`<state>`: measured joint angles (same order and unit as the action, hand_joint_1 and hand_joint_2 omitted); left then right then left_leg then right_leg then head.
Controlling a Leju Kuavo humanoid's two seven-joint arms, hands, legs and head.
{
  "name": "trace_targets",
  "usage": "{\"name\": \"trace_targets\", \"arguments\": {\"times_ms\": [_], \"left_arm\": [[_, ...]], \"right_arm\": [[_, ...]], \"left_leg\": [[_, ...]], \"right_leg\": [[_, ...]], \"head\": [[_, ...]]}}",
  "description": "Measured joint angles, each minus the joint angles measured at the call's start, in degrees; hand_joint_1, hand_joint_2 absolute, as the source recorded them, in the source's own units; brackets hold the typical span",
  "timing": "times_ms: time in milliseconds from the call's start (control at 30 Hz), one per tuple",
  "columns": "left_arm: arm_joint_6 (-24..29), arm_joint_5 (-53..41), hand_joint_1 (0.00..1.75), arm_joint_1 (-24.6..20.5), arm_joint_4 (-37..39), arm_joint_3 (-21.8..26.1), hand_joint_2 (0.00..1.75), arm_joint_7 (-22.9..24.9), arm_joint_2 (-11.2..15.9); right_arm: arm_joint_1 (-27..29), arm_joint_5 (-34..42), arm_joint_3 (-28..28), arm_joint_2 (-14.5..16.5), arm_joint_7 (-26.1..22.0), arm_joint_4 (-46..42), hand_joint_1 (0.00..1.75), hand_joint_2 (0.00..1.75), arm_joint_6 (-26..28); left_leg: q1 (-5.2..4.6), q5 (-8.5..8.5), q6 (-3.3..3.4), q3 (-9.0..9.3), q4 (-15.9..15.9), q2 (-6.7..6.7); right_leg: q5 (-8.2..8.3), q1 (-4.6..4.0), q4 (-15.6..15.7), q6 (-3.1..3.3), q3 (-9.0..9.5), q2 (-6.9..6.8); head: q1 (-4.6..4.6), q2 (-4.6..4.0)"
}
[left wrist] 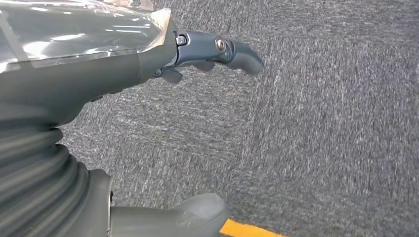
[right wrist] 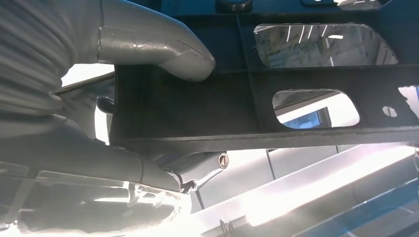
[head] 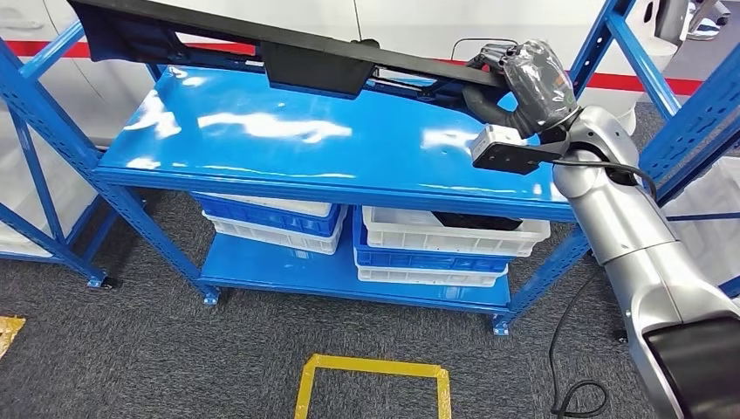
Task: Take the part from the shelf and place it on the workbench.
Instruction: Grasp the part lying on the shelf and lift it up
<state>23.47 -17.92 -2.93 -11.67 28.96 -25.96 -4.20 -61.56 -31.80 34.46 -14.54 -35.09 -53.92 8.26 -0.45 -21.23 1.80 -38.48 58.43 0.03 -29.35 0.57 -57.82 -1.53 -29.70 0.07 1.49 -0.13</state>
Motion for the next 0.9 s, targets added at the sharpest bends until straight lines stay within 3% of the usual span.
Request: {"name": "trace_targets", "arguments": {"times_ms": [33, 67, 167, 200, 267, 333, 400, 467, 533, 600, 667, 700, 733, 767, 800, 833, 900], "left_arm": [[0.0, -0.08, 0.0, 0.05, 0.01, -0.01, 1.75, 0.0, 0.01], [0.0, -0.13, 0.0, 0.09, 0.02, -0.01, 1.75, -0.01, 0.01], [-0.01, -0.18, 0.0, 0.1, 0.04, -0.02, 1.75, -0.04, -0.03], [-0.01, -0.18, 0.0, 0.08, 0.04, -0.03, 1.75, -0.05, -0.03], [-0.03, -0.18, 0.0, 0.04, 0.04, -0.03, 1.75, -0.08, -0.04], [-0.04, -0.19, 0.0, -0.05, 0.04, -0.04, 1.75, -0.11, -0.07], [-0.05, -0.2, 0.0, -0.18, 0.04, -0.05, 1.75, -0.14, -0.09], [-0.05, -0.25, 0.0, -0.25, 0.04, -0.06, 1.75, -0.21, -0.09], [-0.06, -0.28, 0.0, -0.2, 0.07, -0.07, 1.75, -0.25, -0.12], [-0.06, -0.27, 0.0, -0.14, 0.1, -0.06, 1.75, -0.25, -0.1], [-0.05, -0.27, 0.0, -0.13, 0.1, -0.05, 1.75, -0.25, -0.03], [-0.04, -0.29, 0.0, -0.12, 0.1, -0.04, 1.75, -0.25, -0.01], [-0.04, -0.32, 0.0, -0.12, 0.1, -0.04, 1.75, -0.26, -0.02], [-0.05, -0.34, 0.0, -0.12, 0.1, -0.04, 1.75, -0.26, -0.06], [-0.05, -0.36, 0.0, -0.13, 0.1, -0.04, 1.75, -0.26, -0.11], [-0.06, -0.4, 0.0, -0.14, 0.1, -0.04, 1.75, -0.27, -0.17], [-0.07, -0.5, 0.0, -0.17, 0.1, -0.04, 1.75, -0.27, -0.27]], "right_arm": [[0.08, -0.03, 0.07, -0.02, 0.04, 0.0, 1.75, 1.75, -0.04], [0.14, -0.05, 0.12, -0.05, 0.08, -0.01, 1.75, 1.75, -0.07], [0.25, -0.08, 0.17, -0.11, 0.09, -0.03, 1.75, 1.75, -0.1], [0.32, -0.08, 0.18, -0.11, 0.09, -0.03, 1.75, 1.75, -0.1], [0.49, -0.07, 0.18, -0.15, 0.09, -0.03, 1.75, 1.75, -0.1], [0.53, -0.07, 0.15, -0.26, 0.09, -0.15, 1.75, 1.75, -0.1], [0.34, -0.07, 0.05, -0.46, 0.09, -0.43, 1.75, 1.75, -0.1], [0.19, -0.03, 0.03, -0.6, 0.09, -0.6, 1.75, 1.75, -0.1], [0.45, 0.01, 0.07, -0.74, 0.09, -0.6, 1.75, 1.75, -0.1], [0.8, -0.02, 0.07, -1.01, 0.09, -0.58, 1.75, 1.75, -0.1], [0.99, -0.07, 0.08, -1.2, 0.09, -0.59, 1.75, 1.75, -0.11], [1.13, -0.08, 0.09, -1.26, 0.09, -0.6, 1.75, 1.75, -0.13], [1.31, -0.08, 0.09, -1.31, 0.1, -0.61, 1.75, 1.75, -0.14], [1.48, -0.07, 0.09, -1.35, 0.11, -0.63, 1.75, 1.75, -0.15], [1.61, -0.08, 0.09, -1.39, 0.12, -0.66, 1.75, 1.75, -0.15], [1.67, -0.08, 0.09, -1.41, 0.13, -0.79, 1.75, 1.75, -0.16], [1.65, -0.08, 0.04, -1.44, 0.14, -1.4, 1.75, 1.75, -0.17]], "left_leg": [[0.09, -0.73, -0.31, -0.36, 0.52, -0.1], [0.25, -2.51, -0.68, -0.96, 1.98, -0.21], [0.93, -10.39, -1.79, -3.59, 11.81, -0.24], [1.16, -11.44, -2.05, -4.02, 14.76, -0.23], [1.66, -9.92, -2.4, -2.56, 15.84, -0.2], [2.17, -7.51, -2.68, 2.39, 10.18, -0.21], [2.14, -7.66, -2.61, 7.21, 3.16, -0.51], [1.58, -8.13, -1.91, 8.29, 0.27, -0.81], [1.23, -7.06, -0.47, 7.22, -0.09, -0.63], [1.0, -5.5, 1.03, 5.7, -0.37, -0.35], [0.62, -4.01, 1.72, 3.84, -0.33, -0.27], [0.41, -3.26, 1.86, 2.92, -0.32, -0.25], [0.21, -2.51, 1.95, 1.97, -0.29, -0.23], [0.01, -1.77, 2.0, 1.07, -0.26, -0.22], [-0.17, -1.05, 1.99, 0.21, -0.25, -0.22], [-0.28, -0.33, 1.94, -0.53, -0.21, -0.21], [-0.52, 1.04, 1.6, -1.59, -0.22, -0.21]], "right_leg": [[0.45, 0.33, 0.02, 0.44, -0.27, -0.11], [1.0, 0.65, 0.09, 0.99, -0.66, -0.23], [2.75, 0.75, 0.09, 1.84, -2.55, -0.44], [3.33, 0.74, 0.05, 1.77, -3.23, -0.45], [4.38, 0.81, -0.03, 1.41, -4.58, -0.42], [5.26, 0.91, -0.18, 0.82, -5.65, -0.4], [6.14, 0.81, -0.31, -0.06, -6.4, -0.43], [7.25, 0.66, -0.19, -1.16, -7.02, -0.47], [7.27, 0.72, -0.48, -1.81, -8.01, -0.44], [3.61, 0.83, -3.99, -1.21, -9.89, -0.37], [-1.62, 0.79, -11.38, -0.41, -11.9, -0.3], [-3.01, 0.69, -14.89, -0.48, -12.31, -0.27], [-3.26, 0.54, -17.12, -0.78, -12.04, -0.25], [-2.52, 0.31, -17.49, -1.18, -10.86, -0.24], [-1.35, 0.09, -15.88, -1.44, -8.75, -0.24], [-0.61, -0.18, -12.47, -1.36, -5.7, -0.24], [-1.36, -0.86, -3.69, -0.36, 0.74, -0.25]], "head": [[0.02, 0.0], [0.09, 0.0], [0.21, 0.0], [0.21, 0.0], [0.21, 0.0], [0.25, 0.0], [0.2, 0.0], [0.11, 0.0], [0.13, 0.0], [-0.07, 0.0], [-0.3, 0.0], [-0.29, 0.0], [-0.29, 0.0], [-0.29, 0.0], [-0.29, 0.0], [-0.28, 0.0], [-0.17, 0.0]]}}
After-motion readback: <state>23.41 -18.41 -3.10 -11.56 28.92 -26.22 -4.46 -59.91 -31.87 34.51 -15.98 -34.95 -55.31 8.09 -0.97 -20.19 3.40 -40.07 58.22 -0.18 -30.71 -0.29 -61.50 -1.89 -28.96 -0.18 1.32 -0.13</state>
